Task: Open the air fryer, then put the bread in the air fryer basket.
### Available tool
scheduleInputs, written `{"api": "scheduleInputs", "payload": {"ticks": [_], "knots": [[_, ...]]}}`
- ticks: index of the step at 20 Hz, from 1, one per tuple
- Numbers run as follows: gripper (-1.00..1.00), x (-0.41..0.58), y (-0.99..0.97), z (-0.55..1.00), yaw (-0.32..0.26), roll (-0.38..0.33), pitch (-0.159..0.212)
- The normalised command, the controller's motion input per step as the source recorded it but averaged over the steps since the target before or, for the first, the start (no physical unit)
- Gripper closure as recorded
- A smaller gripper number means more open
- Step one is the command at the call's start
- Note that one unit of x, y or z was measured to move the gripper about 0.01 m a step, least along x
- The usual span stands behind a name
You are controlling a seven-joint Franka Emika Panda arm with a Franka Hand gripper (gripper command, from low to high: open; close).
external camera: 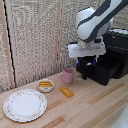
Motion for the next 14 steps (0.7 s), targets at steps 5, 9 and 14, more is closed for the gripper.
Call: {"api": "scheduleInputs", "payload": {"ticks": [5,9,14], "knots": [[-1.00,0.000,0.58,-0.33,0.128,0.132,0.021],[-1.00,0.000,0.57,-0.36,0.152,0.070,0.000],[-1.00,0.101,0.42,-0.17,0.188,-0.016,-0.008]]}}
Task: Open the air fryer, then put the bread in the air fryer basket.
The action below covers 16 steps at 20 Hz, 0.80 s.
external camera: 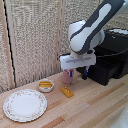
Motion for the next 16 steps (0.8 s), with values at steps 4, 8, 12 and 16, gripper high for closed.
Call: {"api": "scheduleInputs", "payload": {"ticks": [4,8,12,16], "knots": [[-1.00,0.151,0.30,-0.18,0.192,-0.058,-0.011],[-1.00,0.194,0.11,-0.18,0.167,-0.072,-0.034],[-1.00,0.208,0.00,-0.22,0.127,-0.077,-0.047],[-1.00,0.223,0.00,-0.24,0.127,-0.078,-0.038]]}}
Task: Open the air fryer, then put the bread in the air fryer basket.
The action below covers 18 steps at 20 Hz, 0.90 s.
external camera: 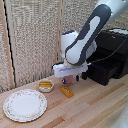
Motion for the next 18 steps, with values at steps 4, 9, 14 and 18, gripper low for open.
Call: {"api": "scheduleInputs", "payload": {"ticks": [4,9,14,18], "knots": [[-1.00,0.209,0.00,-0.31,0.108,-0.036,0.000],[-1.00,0.226,0.00,-0.31,0.122,-0.003,0.005],[-1.00,0.214,-0.05,-0.25,0.153,0.000,0.000],[-1.00,0.151,-0.11,-0.18,0.165,0.000,0.000]]}}
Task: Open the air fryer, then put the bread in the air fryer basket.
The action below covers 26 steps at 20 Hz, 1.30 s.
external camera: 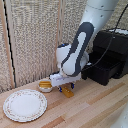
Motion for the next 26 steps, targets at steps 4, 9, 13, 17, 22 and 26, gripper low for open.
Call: {"api": "scheduleInputs", "payload": {"ticks": [4,9,13,17,22,26], "knots": [[1.00,0.214,-0.34,-0.10,0.157,0.029,0.005],[1.00,0.070,-0.12,-0.03,0.046,0.042,-0.004],[1.00,0.051,0.00,-0.03,-0.006,0.016,-0.004],[1.00,0.014,0.04,0.00,-0.062,0.000,0.000],[1.00,0.133,0.18,0.58,-0.171,0.021,0.014],[1.00,0.347,0.24,0.96,-0.127,0.014,0.043]]}}
